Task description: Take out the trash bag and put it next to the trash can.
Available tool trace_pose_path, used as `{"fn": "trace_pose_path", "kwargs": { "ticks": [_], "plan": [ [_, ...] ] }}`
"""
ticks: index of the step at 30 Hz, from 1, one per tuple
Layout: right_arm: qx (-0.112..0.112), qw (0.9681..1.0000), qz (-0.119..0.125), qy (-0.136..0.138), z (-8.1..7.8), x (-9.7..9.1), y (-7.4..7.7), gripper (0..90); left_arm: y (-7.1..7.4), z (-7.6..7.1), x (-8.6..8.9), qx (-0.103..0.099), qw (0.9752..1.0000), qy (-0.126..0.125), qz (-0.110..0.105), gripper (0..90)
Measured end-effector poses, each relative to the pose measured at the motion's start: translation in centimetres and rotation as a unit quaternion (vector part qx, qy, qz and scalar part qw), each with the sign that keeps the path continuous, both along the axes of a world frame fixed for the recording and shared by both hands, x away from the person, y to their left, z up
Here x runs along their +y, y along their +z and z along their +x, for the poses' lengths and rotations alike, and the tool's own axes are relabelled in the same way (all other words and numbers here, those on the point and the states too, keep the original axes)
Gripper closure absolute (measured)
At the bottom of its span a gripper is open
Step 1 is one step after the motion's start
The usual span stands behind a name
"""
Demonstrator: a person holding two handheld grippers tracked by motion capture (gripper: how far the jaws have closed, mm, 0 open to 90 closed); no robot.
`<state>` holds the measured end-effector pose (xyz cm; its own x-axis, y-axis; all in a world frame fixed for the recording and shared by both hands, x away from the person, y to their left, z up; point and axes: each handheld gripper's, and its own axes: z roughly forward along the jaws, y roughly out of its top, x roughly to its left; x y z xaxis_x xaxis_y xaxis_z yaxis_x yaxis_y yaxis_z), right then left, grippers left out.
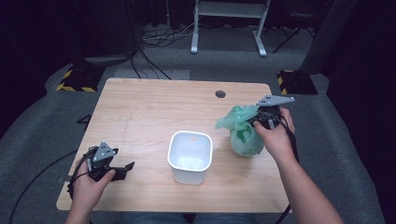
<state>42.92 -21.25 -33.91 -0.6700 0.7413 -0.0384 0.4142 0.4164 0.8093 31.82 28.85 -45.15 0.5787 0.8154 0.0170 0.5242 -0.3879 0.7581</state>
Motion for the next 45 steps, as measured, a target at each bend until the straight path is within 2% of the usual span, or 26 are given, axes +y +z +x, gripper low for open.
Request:
{"fn": "trace_pose_path", "kwargs": {
  "ticks": [7, 10, 15, 19, 24, 29, 32, 40, 45],
  "plan": [
    [0.026, 0.9996, -0.013, 0.004, 1.1, 1.0, -1.6, 87.5, 0.0, 0.0, 0.1, 0.002, 1.0000, 0.002, -0.004, 18.1],
    [0.031, 0.9994, -0.015, 0.004, 1.4, 1.4, -2.2, 83.4, 0.0, 0.0, 0.1, 0.002, 1.0000, 0.001, -0.002, 18.1],
    [0.032, 0.9994, -0.013, -0.004, 1.5, 1.5, -2.6, 55.9, 0.0, 0.0, -0.1, 0.001, 1.0000, -0.001, -0.003, 18.1],
    [0.040, 0.9991, -0.003, -0.012, 0.7, 1.1, -2.4, 46.0, 0.0, 0.0, -0.2, 0.002, 1.0000, -0.004, -0.002, 18.1],
    [0.053, 0.9986, -0.009, -0.002, -0.7, 0.7, -1.3, 44.4, 0.0, 0.0, -0.4, 0.001, 1.0000, -0.006, 0.003, 18.1],
    [0.059, 0.9978, -0.025, 0.017, -2.4, 0.1, 0.0, 47.5, 0.0, -0.1, -0.6, 0.003, 0.9999, -0.011, 0.004, 18.1],
    [0.056, 0.9978, -0.029, 0.020, -3.4, -0.6, 0.6, 47.9, 0.1, -0.1, -0.6, 0.001, 0.9999, -0.011, 0.005, 18.1],
    [0.034, 0.9992, -0.013, 0.014, -5.9, -2.9, 1.3, 46.6, 0.1, -0.2, -0.3, 0.001, 1.0000, -0.007, 0.004, 18.1],
    [0.030, 0.9995, -0.005, 0.006, -6.9, -4.4, 0.9, 43.9, 0.1, -0.5, 0.2, 0.004, 1.0000, 0.001, 0.000, 18.1]
  ]
}}
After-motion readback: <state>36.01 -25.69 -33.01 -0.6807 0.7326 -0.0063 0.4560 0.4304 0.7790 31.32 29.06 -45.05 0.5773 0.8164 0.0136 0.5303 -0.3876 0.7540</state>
